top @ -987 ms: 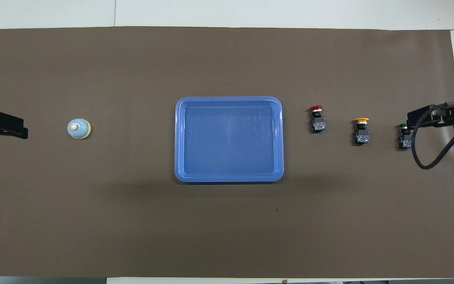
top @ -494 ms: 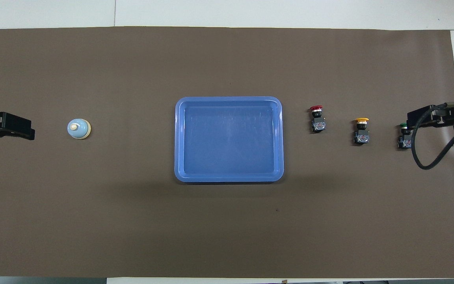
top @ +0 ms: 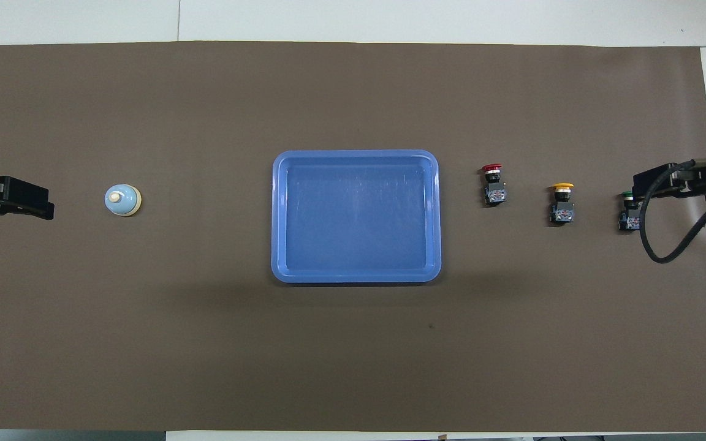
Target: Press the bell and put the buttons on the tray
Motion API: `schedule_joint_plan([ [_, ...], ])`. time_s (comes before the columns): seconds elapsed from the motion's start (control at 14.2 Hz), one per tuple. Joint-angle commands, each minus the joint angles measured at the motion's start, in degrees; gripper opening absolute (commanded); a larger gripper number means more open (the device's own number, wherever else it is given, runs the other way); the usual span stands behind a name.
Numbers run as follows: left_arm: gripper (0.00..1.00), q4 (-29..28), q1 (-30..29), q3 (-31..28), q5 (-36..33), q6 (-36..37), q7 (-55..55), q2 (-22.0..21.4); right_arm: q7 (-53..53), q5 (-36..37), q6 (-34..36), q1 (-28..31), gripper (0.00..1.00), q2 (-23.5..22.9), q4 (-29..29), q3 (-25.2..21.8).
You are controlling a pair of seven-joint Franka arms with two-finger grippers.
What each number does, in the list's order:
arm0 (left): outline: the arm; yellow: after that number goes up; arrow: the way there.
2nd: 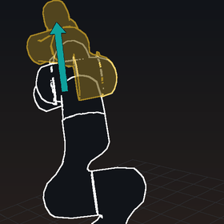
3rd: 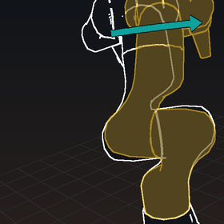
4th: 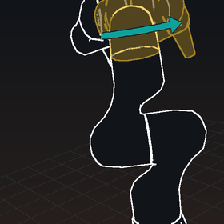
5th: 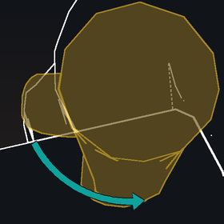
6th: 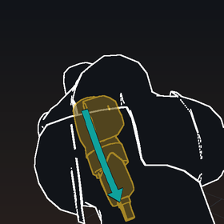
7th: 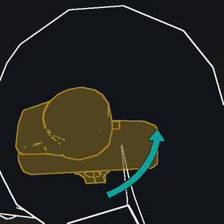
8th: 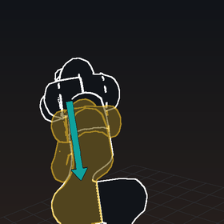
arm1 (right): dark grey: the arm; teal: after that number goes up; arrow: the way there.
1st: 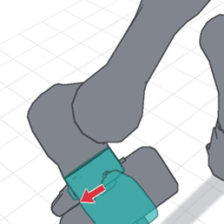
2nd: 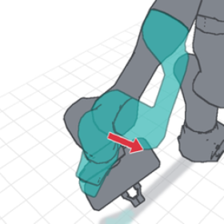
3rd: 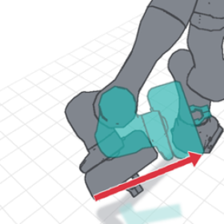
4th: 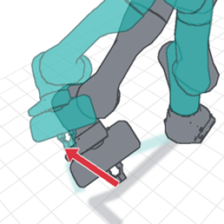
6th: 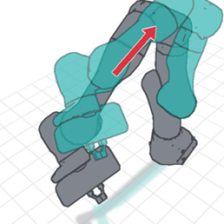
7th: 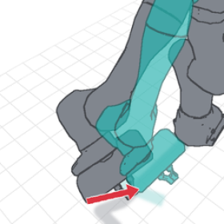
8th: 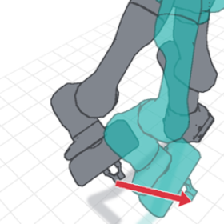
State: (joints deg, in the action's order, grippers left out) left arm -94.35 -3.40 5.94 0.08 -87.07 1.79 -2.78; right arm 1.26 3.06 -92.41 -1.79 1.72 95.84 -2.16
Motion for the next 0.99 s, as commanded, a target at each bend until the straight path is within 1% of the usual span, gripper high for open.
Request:
schedule_joint_plan([
  [0.0, 1.0, -1.01, -0.03, -0.14, -0.26, -0.12, -0.03, -1.09, -1.7, -0.59, 0.83, 0.74, 1.0, 0.12, -0.04, 0.4],
  [0.28, 1.0, -1.01, -0.21, -0.22, -0.26, -0.38, 0.05, -1.09, -1.61, -0.68, 0.74, 1.0, 1.0, 0.12, -0.04, 0.4],
  [0.42, 1.0, -1.01, -0.21, -0.22, -0.34, -0.38, 0.05, -1.09, -1.79, -0.59, 0.83, 3.53, 1.0, 0.12, -0.04, 0.4],
  [0.56, 1.0, -1.01, -0.21, -0.22, -0.34, -0.38, 0.05, -1.09, -2.31, -0.59, 0.31, 3.81, 1.0, 0.12, -0.04, 0.4],
  [0.71, 1.0, -1.01, -0.21, -0.22, -0.34, -0.38, 0.05, -1.09, -2.31, -0.77, -1.36, 4.6, 1.0, 0.04, -0.04, 0.4],
  [0.92, 1.0, -1.01, -0.21, -0.22, -0.26, -0.38, 0.05, -1.09, -5.11, -0.86, -7.59, 6.71, 1.0, -0.66, 1.72, 0.4],
])
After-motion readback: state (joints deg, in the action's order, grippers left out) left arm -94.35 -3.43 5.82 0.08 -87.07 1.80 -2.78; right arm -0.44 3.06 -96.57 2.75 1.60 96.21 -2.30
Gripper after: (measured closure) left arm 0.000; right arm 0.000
